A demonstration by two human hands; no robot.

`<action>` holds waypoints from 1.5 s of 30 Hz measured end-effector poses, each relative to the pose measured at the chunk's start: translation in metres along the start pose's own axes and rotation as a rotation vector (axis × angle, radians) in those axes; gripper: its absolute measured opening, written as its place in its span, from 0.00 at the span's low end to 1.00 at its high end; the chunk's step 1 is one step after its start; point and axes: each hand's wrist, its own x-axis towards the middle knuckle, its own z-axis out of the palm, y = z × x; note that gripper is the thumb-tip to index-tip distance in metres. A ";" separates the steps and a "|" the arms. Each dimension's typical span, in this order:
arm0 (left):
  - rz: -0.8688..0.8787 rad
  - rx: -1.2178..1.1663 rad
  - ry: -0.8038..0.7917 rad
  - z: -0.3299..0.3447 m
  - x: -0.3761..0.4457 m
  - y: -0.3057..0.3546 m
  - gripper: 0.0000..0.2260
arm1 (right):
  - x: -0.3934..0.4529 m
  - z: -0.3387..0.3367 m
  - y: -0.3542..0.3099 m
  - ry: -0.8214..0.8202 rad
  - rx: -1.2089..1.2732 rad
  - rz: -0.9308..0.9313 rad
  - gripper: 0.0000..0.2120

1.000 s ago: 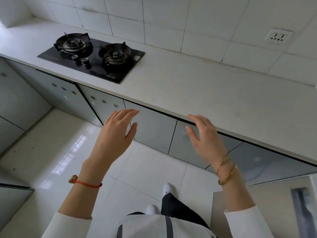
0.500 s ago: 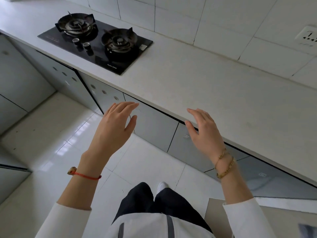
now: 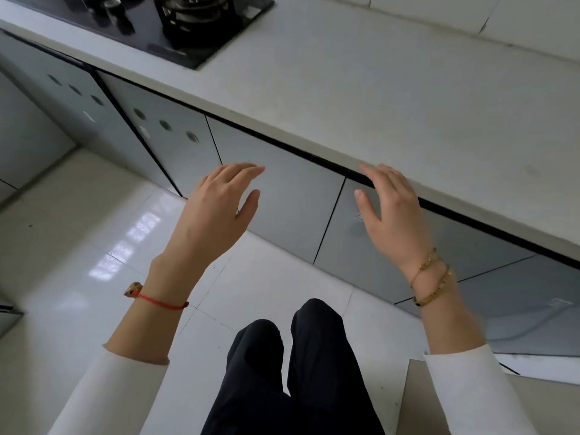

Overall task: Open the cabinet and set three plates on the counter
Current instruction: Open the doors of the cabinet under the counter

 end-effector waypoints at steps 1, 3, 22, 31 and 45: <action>0.013 0.006 0.006 0.017 -0.002 -0.007 0.17 | -0.001 0.014 0.008 0.013 -0.004 -0.007 0.19; 0.032 0.020 0.019 0.050 -0.004 -0.022 0.17 | -0.004 0.042 0.023 0.047 -0.007 -0.021 0.19; 0.335 0.077 0.256 0.218 -0.004 -0.072 0.18 | -0.027 0.184 0.106 0.375 -0.109 -0.156 0.19; 0.321 -0.113 0.378 0.219 0.030 -0.048 0.17 | -0.009 0.170 0.098 0.458 -0.122 -0.161 0.19; -0.105 -1.036 0.224 0.244 0.122 0.009 0.13 | 0.029 0.168 0.109 0.537 -0.205 -0.181 0.19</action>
